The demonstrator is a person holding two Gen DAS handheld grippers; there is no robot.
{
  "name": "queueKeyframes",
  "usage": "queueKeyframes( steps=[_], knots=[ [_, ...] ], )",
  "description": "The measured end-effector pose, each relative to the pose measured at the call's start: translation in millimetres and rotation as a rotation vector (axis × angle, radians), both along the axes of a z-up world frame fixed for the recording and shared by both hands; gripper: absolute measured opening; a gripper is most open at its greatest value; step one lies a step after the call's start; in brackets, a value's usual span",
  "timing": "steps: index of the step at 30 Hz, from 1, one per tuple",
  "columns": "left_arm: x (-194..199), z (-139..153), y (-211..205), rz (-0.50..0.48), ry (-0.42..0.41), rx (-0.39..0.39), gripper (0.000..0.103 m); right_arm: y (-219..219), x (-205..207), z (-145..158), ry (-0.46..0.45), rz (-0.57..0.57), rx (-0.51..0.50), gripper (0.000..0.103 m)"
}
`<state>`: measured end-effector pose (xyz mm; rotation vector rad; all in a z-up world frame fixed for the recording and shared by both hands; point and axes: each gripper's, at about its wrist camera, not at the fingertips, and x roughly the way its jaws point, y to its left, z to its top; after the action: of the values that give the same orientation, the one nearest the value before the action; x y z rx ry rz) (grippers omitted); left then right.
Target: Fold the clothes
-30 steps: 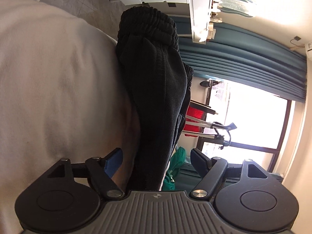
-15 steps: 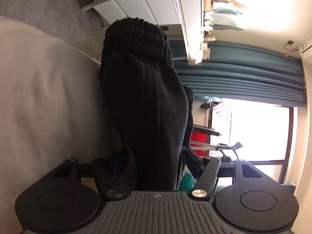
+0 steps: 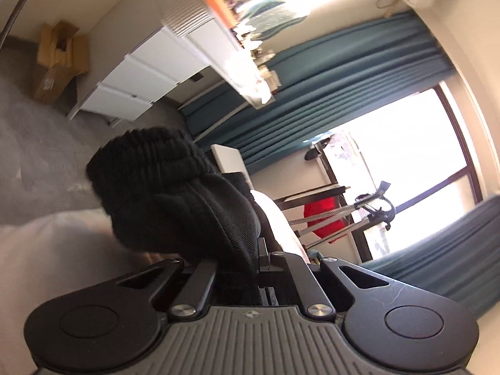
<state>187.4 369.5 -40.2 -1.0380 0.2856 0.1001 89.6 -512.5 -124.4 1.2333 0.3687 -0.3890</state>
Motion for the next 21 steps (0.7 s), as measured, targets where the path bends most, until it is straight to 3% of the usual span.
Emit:
queueKeyframes(
  steps=[4,9,13,18,20,21],
  knots=[
    [-35,60,-13,-0.041,-0.035,0.069,0.003,-2,-7,5,-0.013,-0.014,-0.012,0.009],
    [-92,93,-27,-0.057,-0.021,0.094,0.003,-15,-22,-1,0.006,-0.009,0.047,0.009],
    [-125,54,-16,-0.068,0.041,0.061,0.003,-21,-27,-19,0.087,0.022,0.136,0.009],
    [-166,6,-1,-0.082,0.119,0.019,0.005,-22,-39,-28,0.076,-0.015,0.200,0.015],
    [-179,-2,1,-0.098,0.125,0.018,0.008,-22,-43,-25,0.084,-0.023,0.194,0.019],
    [-190,2,1,-0.100,0.125,0.046,0.017,-22,-45,-23,0.090,-0.030,0.188,0.022]
  ],
)
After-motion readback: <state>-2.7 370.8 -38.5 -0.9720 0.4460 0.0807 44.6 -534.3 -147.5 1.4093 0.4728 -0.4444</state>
